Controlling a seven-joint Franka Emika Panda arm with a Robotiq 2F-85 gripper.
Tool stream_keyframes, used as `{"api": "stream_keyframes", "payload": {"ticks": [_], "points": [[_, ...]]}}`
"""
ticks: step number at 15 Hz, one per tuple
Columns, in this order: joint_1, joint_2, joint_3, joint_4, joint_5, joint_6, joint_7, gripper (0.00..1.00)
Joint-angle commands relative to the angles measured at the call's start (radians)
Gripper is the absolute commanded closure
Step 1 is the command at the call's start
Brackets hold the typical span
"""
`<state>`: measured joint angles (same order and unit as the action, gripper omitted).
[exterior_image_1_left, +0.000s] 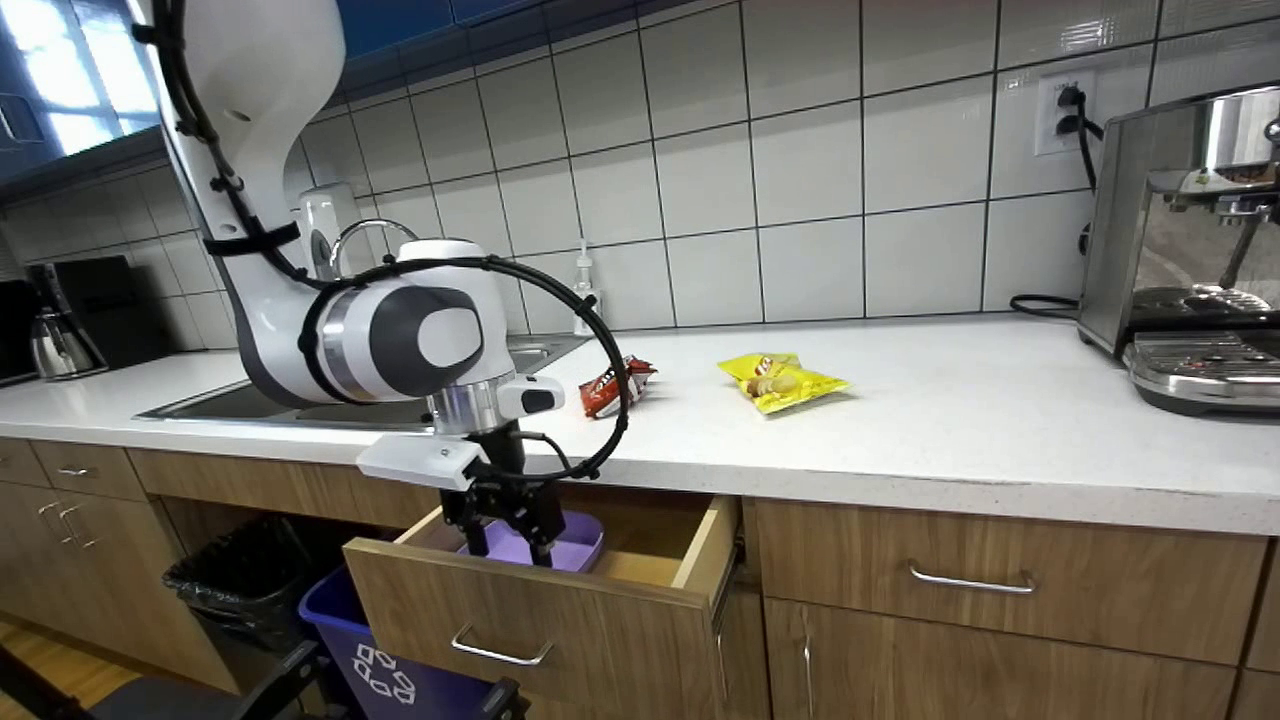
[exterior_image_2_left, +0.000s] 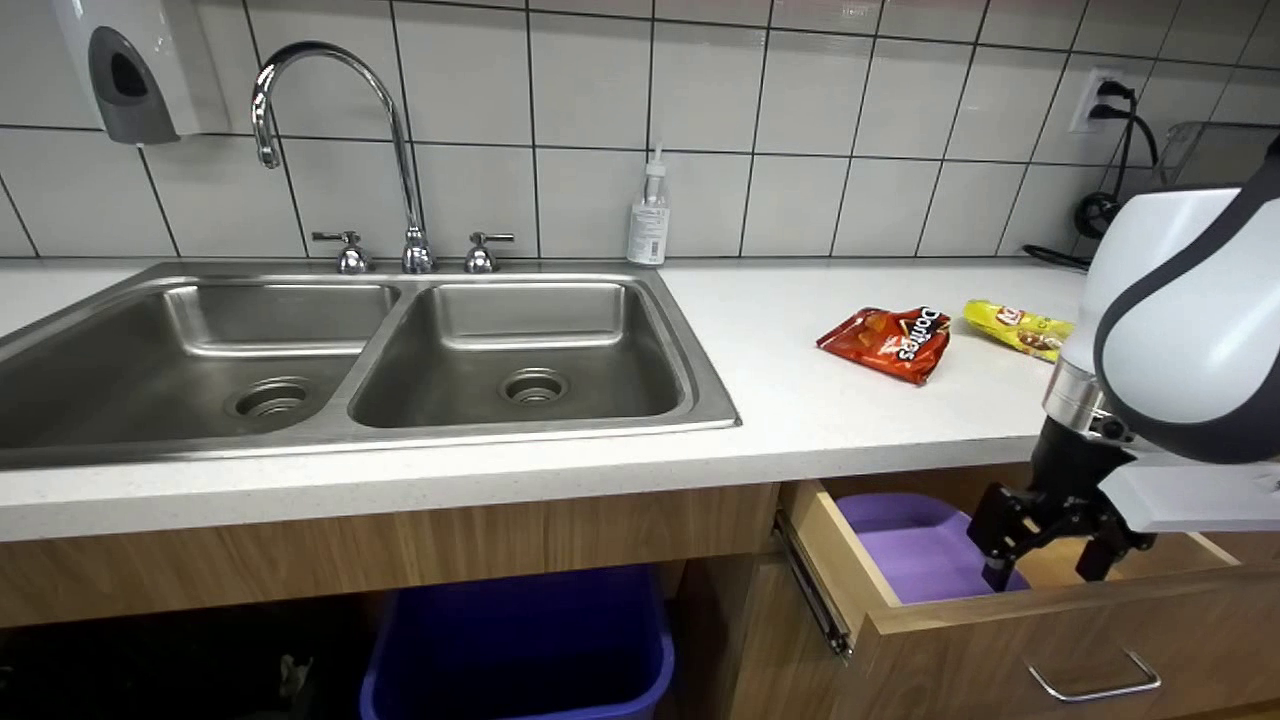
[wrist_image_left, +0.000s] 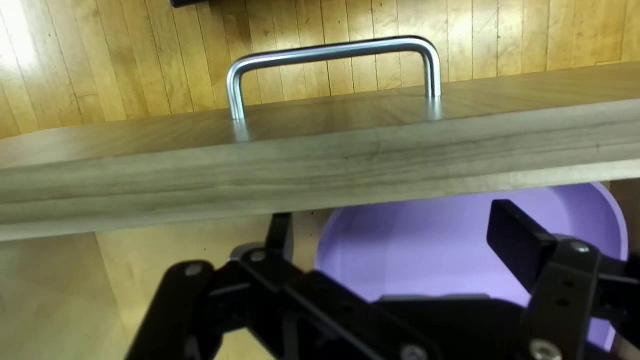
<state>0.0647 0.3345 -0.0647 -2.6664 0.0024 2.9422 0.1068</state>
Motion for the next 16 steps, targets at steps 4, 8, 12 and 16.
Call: {"api": "stream_keyframes", "payload": {"ticks": [4,8,12,16], "points": [[0.012,-0.083,0.015,-0.126,0.025,-0.002,0.042,0.0],[0.009,-0.103,0.018,-0.157,0.029,-0.003,0.041,0.0],[-0.009,-0.082,0.032,-0.108,0.053,-0.027,0.042,0.0],[-0.019,-0.14,0.05,-0.13,0.106,-0.022,0.044,0.0]]}}
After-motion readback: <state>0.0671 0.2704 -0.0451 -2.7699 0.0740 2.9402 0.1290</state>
